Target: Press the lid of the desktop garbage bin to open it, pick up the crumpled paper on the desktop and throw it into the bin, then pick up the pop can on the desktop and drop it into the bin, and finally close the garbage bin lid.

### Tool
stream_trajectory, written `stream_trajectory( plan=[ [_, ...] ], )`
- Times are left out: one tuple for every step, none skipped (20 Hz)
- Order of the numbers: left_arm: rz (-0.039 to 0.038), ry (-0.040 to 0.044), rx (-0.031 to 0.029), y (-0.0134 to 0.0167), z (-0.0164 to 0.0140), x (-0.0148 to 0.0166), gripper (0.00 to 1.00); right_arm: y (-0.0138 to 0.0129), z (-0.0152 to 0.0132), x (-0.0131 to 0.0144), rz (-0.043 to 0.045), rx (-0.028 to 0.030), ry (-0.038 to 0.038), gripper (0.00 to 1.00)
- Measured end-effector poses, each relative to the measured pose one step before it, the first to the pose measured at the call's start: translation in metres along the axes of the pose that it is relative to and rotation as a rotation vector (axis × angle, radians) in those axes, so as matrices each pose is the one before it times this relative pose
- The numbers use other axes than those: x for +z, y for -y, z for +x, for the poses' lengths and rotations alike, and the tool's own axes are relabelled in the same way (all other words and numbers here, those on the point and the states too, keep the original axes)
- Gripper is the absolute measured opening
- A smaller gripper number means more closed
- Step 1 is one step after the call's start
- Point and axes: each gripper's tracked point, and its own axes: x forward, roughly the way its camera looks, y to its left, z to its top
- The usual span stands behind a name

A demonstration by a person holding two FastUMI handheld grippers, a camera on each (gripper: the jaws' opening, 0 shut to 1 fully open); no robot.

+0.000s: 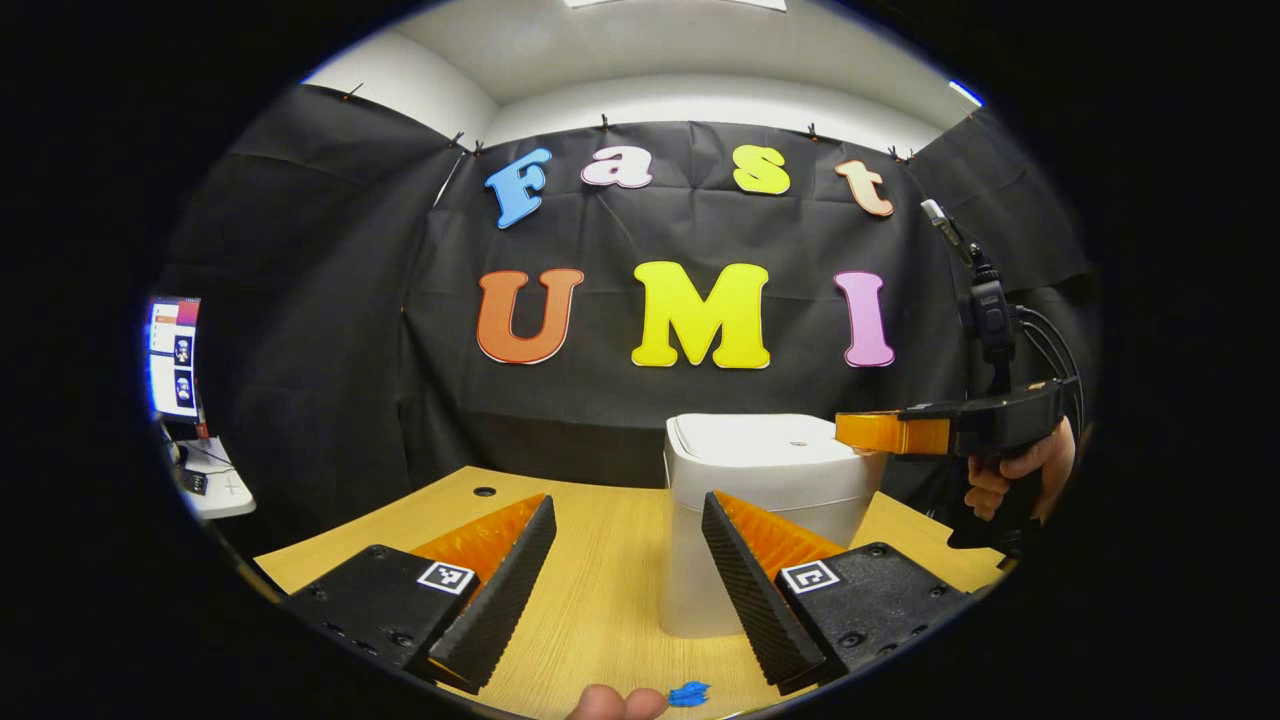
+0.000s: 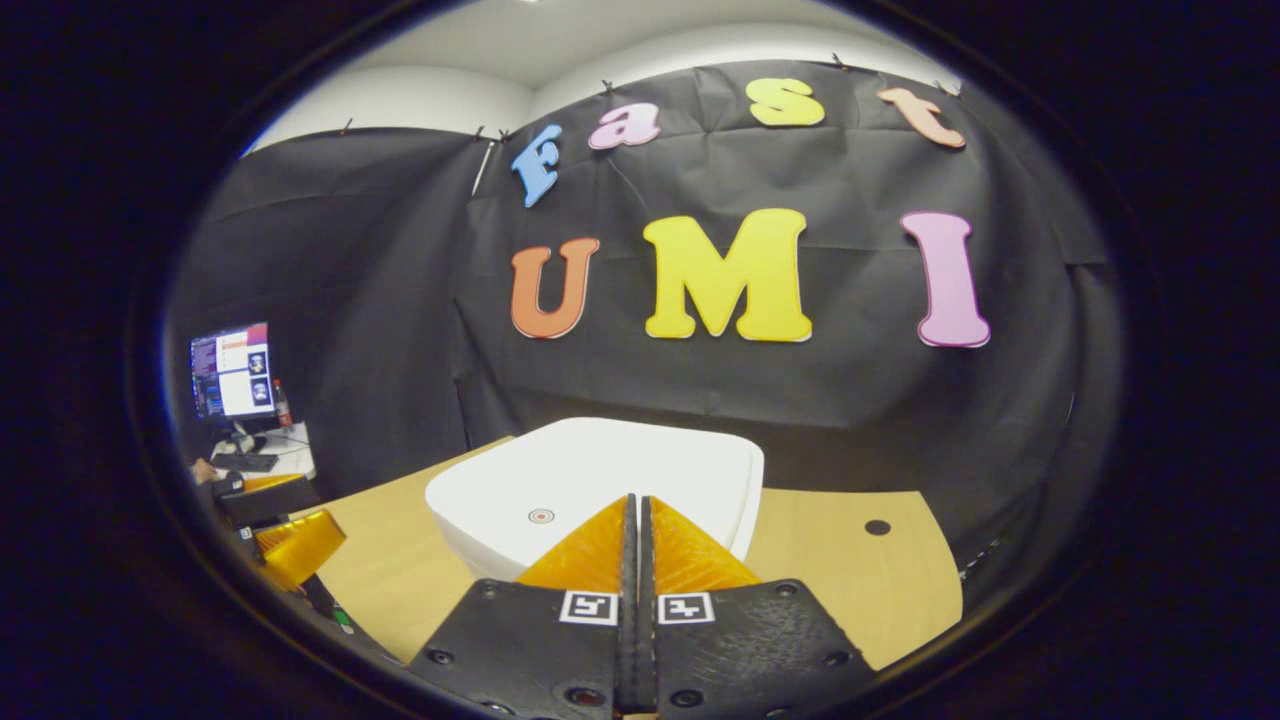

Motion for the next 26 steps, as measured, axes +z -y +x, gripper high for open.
stream_trajectory(
  plan=[
    [0.00066, -0.00266, -0.00363, 0.00113, -0.00013, -0.00159, 0.95, 0.00017, 0.00028, 0.00572, 0.00739, -0.00151, 0.01433, 0.0],
    [0.00529, -0.00314, 0.00035, -0.0005, 0.00019, -0.00214, 0.95, 0.00095, 0.0001, -0.00061, 0.01259, -0.00422, 0.00065, 0.0],
    [0.00555, -0.00115, 0.00339, -0.00333, -0.00045, -0.00184, 0.95, 0.00025, -0.00035, 0.00525, 0.00761, -0.00242, 0.02162, 0.0],
    [0.00067, -0.00188, 0.00577, -0.0029, 0.00089, -0.00031, 0.95, -0.00256, -0.00517, 0.00462, 0.00742, 0.00456, 0.02047, 0.05],
    [-0.00172, 0.00139, 0.00099, -0.00043, -0.00004, 0.0014, 0.95, 0.00099, -0.00321, 0.00635, 0.00409, -0.00846, 0.02227, 0.11],
    [-0.00094, 0.00018, 0.00562, -0.00111, 0.00112, 0.00088, 0.95, 0.00485, -0.00336, 0.00535, -0.00079, -0.01849, 0.02272, 0.14],
    [-0.00201, -0.00333, 0.00715, -0.00215, 0.00068, -0.00185, 0.95, -0.00066, -0.00411, 0.00715, -0.002, -0.00052, 0.03271, 0.21],
    [-0.00176, -0.00176, -0.00109, 0.00061, 0.00002, 0.00006, 0.95, -0.00064, -0.0025, 0.00523, -0.01361, -0.00749, 0.02232, 0.35],
    [-0.00177, -0.001, -0.00152, 0.00084, -0.00067, -0.00019, 0.95, 0.00053, -0.00568, 0.00623, -0.01725, -0.00878, 0.0292, 0.58],
    [-0.00169, -0.00166, 0.00003, -0.00003, -0.00034, -0.00056, 0.95, 0.00149, -0.00037, 0.0065, -0.01053, -0.00904, 0.02194, 0.64],
    [-0.00061, -0.00185, 0.00117, 0.00016, -0.00032, 0.00005, 0.95, -0.00132, -0.00056, 0.00181, -0.00823, -0.00429, 0.01718, 0.69],
    [0.0015, 0.00078, -0.00181, 0.00081, -0.00009, 0.00024, 0.95, -0.00609, 0.00081, 0.00099, -0.00755, 0.01202, 0.00198, 0.65],
    [0.00323, 0.0046, -0.00275, 0.00158, -0.00109, 0.00206, 0.95, -0.0075, 0.0054, -0.0054, -0.01254, 0.01342, -0.01463, 0.69],
    [0.0038, 0.0012, -0.00177, 0.00169, -0.00003, 0.00125, 0.95, -0.00715, 0.00562, -0.00959, -0.01586, 0.02202, -0.02838, 0.7],
    [0.00134, 0.00228, -0.00152, -0.00019, -0.00181, 0.00034, 0.95, -0.00224, 0.00312, -0.00788, -0.00152, 0.00895, -0.03358, 0.49],
    [0.00353, 0.00162, -0.00102, -0.00121, -0.00144, -0.00073, 0.95, -0.003, 0.00333, -0.00792, 0.00985, 0.00389, -0.03544, 0.28],
    [0.00484, 0.00047, 0.00207, -0.00151, -0.0008, 0.00041, 0.95, -0.00345, 0.00335, -0.00537, 0.01443, 0.01479, -0.0278, 0.07],
    [0.00266, 0.0002, 0.00381, -0.00124, -0.00005, -0.00023, 0.95, -0.0034, 0.00246, -0.00241, 0.01395, 0.00925, -0.0181, 0.0],
    [-0.00195, 0.00086, 0.00038, -0.00229, -0.00035, 0.0006, 0.95, 0.00097, 0.00161, -0.00258, 0.00677, 0.00112, -0.01566, 0.0],
    [-0.00476, -0.00009, -0.00122, -0.00012, 0.00046, -0.00079, 0.95, -0.00046, 0.00256, -0.00475, 0.00474, 0.00722, -0.02538, 0.0],
    [-0.00585, -0.00156, 0.00094, -0.0017, 0.0001, -0.00086, 0.95, -0.00484, 0.00355, -0.00948, 0.00601, 0.01923, -0.03587, 0.0],
    [-0.00585, -0.00235, -0.00237, 0.00079, 0.00133, -0.00181, 0.95, -0.00141, -0.01027, -0.00146, 0.00933, 0.01277, -0.00637, 0.0],
    [-0.00617, -0.00303, -0.0045, 0.00064, 0.00201, -0.0019, 0.95, 0.00145, 0.01058, -0.00017, 0.01046, 0.00629, -0.02259, 0.0],
    [-0.00544, -0.00472, -0.00382, -0.0007, 0.00083, -0.00194, 0.95, -0.00067, -0.00194, -0.00146, -0.02395, 0.0044, -0.01426, 0.0],
    [-0.00696, -0.00136, -0.00002, -0.00197, 0.00144, -0.00262, 0.95, 0.00014, 0.00215, -0.00166, -0.03015, -0.00335, -0.01487, 0.01],
    [-0.00754, -0.00202, -0.00206, -0.00029, 0.00173, -0.00098, 0.95, 0.00098, 0.00044, -0.00117, -0.01577, -0.01211, -0.00965, 0.0]
  ],
)
